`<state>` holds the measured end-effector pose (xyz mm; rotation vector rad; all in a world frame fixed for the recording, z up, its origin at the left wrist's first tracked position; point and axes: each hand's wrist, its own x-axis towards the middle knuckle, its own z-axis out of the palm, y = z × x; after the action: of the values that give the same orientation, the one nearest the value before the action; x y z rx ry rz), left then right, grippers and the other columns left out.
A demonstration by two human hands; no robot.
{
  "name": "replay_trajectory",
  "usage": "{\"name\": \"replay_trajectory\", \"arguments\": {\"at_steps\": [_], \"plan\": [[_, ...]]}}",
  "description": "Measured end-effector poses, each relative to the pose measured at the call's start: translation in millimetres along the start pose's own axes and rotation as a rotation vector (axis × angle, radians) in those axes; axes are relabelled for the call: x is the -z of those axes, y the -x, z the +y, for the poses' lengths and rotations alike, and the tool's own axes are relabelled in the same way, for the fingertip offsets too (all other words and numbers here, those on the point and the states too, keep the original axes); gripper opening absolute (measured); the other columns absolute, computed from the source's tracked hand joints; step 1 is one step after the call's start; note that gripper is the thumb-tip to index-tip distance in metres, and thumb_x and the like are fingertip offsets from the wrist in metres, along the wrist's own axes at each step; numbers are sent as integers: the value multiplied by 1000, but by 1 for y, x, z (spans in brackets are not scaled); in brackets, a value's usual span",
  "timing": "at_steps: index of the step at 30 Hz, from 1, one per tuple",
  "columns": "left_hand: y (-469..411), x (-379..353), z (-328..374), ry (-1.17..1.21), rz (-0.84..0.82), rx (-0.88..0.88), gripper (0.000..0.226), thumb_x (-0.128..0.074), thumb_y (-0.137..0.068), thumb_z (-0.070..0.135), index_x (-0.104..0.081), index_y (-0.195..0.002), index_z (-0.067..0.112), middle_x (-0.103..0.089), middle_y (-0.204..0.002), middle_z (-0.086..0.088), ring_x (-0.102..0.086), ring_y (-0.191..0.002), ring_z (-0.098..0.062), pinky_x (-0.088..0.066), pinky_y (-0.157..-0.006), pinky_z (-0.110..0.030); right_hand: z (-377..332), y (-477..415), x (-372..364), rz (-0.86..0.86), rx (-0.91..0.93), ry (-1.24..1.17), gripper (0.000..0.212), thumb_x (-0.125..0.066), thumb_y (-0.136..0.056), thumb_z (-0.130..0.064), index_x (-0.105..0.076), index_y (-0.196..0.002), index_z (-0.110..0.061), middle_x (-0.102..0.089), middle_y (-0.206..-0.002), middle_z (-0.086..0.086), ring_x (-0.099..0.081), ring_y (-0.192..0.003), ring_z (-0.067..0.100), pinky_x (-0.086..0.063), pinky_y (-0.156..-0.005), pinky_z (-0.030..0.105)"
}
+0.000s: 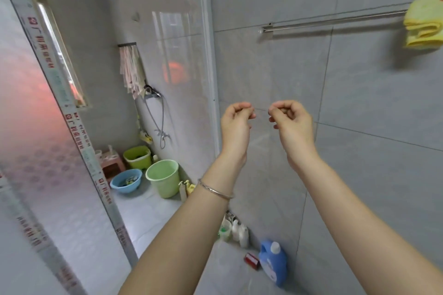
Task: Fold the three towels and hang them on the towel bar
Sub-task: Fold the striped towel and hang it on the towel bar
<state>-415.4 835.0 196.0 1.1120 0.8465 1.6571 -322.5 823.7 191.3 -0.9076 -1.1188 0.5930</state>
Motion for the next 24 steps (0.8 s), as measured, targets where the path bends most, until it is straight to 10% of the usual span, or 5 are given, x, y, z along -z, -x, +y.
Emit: {"name": "replay_trajectory", "arguments": {"at_steps": [24], "plan": [[91, 356, 58, -101, 595, 2, 21, -53, -86, -2, -58, -80, 18, -64, -90, 0, -61, -81, -7, -47, -68, -16, 40, 223, -287, -555, -327, -169, 5, -60, -86, -9, -59, -84, -14, -58, -75, 0, -54, -70, 10, -44, -59, 11]]}}
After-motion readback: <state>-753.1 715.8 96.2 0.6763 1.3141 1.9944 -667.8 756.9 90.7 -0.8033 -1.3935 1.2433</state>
